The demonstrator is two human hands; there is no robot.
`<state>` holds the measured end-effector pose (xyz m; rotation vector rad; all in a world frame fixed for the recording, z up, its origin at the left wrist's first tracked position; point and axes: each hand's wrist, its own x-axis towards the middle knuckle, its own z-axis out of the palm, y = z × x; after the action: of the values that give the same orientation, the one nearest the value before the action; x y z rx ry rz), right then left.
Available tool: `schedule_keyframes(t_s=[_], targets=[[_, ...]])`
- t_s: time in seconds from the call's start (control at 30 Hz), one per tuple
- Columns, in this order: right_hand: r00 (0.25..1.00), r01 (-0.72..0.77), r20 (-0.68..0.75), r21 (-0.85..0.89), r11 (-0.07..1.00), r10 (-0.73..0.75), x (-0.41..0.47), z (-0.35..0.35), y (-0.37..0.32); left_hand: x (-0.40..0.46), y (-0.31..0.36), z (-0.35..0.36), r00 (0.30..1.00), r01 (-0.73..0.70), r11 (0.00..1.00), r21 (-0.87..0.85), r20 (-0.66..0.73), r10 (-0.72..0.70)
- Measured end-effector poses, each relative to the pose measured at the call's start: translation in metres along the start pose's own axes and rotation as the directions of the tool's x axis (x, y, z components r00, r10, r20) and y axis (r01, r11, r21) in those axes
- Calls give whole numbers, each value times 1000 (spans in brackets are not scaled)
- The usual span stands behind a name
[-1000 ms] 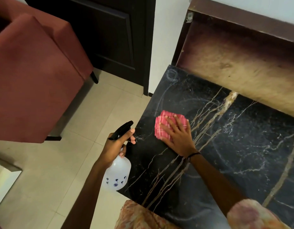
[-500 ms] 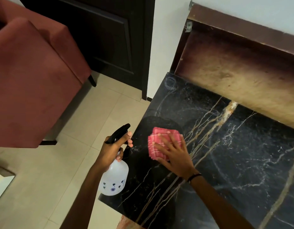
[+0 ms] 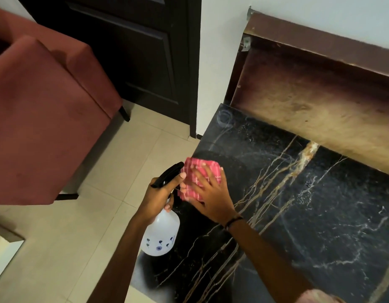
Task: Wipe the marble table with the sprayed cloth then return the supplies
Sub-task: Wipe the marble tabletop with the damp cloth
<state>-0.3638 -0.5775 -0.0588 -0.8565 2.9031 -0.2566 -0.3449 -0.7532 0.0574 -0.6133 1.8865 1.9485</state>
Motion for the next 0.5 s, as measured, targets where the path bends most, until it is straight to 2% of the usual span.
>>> schedule_keyframes(t_s=[0.1, 0.23, 0.37, 0.43, 0.5], targets=[[1000, 17, 27, -82, 997, -15, -33, -1, 33, 9, 3, 6, 1000, 19, 1000, 10, 12, -19], [986, -162, 17, -111, 981, 165, -16, -9, 81, 21, 10, 13, 1000, 15, 999, 41, 15, -16], [955, -298, -2, -49, 953, 298, 49, -20, 81, 31, 16, 18, 1000, -7, 999, 38, 22, 6], [959, -283, -1, -35, 958, 283, 72, -18, 65, 35, 20, 21, 999, -28, 999, 34, 30, 27], [979, -203, -7, -24, 979, 202, 77, -15, 49, 39, 23, 23, 998, -47, 998, 40, 33, 46]])
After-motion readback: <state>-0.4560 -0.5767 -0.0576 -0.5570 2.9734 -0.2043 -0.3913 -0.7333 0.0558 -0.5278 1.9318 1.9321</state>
